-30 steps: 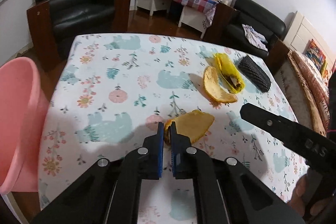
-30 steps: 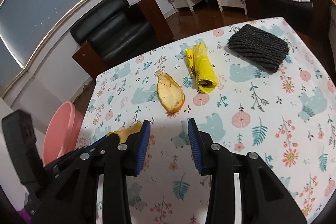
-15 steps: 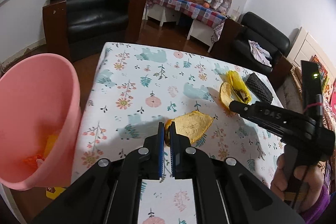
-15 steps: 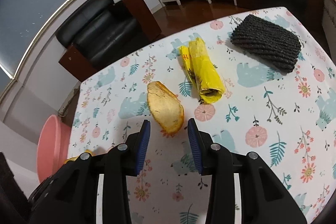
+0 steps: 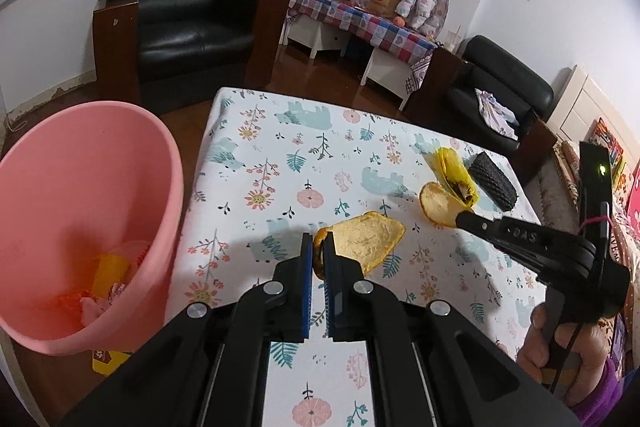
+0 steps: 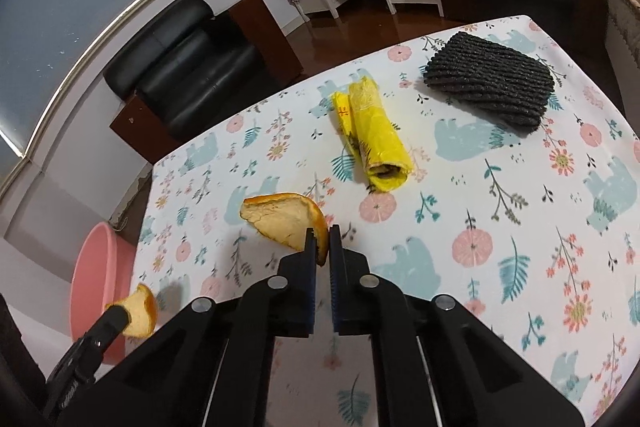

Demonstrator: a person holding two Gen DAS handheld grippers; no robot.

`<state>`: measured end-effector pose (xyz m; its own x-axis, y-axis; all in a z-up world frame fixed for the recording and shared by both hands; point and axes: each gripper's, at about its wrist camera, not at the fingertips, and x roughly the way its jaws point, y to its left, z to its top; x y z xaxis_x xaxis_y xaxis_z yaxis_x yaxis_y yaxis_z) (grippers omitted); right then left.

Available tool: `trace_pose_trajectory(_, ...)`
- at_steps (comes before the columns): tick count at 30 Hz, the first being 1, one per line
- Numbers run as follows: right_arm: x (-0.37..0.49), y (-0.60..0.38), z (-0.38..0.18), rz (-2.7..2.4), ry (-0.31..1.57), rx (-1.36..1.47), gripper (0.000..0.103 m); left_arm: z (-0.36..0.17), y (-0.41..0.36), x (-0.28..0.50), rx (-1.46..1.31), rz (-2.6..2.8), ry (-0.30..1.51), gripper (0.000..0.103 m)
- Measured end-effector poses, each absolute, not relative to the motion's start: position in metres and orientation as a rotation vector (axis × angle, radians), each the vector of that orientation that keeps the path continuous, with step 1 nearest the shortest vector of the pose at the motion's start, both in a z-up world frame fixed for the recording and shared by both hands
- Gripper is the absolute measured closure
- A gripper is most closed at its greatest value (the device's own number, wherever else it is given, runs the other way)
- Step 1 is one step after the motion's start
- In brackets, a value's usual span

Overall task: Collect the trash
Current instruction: 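Grasp a toasted bread crust with the right tool while the left tool grasps another crust, then carry both bread crusts over the pink bin and open both tools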

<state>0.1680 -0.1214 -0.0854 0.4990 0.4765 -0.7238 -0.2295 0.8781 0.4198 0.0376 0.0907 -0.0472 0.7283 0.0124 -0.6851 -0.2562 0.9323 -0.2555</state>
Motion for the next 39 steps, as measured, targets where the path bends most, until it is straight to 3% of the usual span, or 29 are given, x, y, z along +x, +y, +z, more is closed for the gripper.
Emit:
trace_pose_trajectory(18, 0.086, -0.096, -0.039, 0.579, 0.883, 0.189, 0.097, -0.016, 0.104, -0.029, -0.325, 0.239, 0.669, 0.099)
trace_pose_trajectory(39, 0.039, -0.044, -0.023, 0.67, 0.847, 0.034, 0.097, -0.005, 0.128, -0.072, -0.328, 0.321, 0.62, 0.099)
